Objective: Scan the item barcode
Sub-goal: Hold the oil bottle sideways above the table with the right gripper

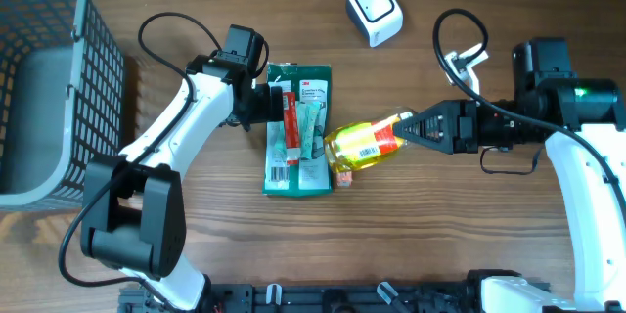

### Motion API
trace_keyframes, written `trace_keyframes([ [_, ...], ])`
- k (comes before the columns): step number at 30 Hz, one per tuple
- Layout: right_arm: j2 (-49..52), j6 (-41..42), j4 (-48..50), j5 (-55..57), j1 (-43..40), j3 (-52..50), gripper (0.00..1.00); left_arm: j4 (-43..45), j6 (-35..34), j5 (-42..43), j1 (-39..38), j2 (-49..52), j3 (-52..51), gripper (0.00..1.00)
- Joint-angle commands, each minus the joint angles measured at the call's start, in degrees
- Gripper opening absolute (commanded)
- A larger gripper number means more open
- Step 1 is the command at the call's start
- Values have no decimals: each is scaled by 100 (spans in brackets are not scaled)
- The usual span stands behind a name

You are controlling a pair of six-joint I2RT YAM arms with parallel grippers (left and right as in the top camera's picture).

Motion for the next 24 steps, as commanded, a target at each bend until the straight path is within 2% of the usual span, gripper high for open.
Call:
trace_keyframes([
  [1,-76,-120,-66,-439,7,72,23,0,-9,-35,-20,-94,-26,100],
  [3,-79,-118,-125,-514,9,72,21,-2,-9,-35,-20,-94,-26,100],
  [24,-79,-136,-127,-608,203,72,22,-2,-9,-35,-20,-94,-26,100],
])
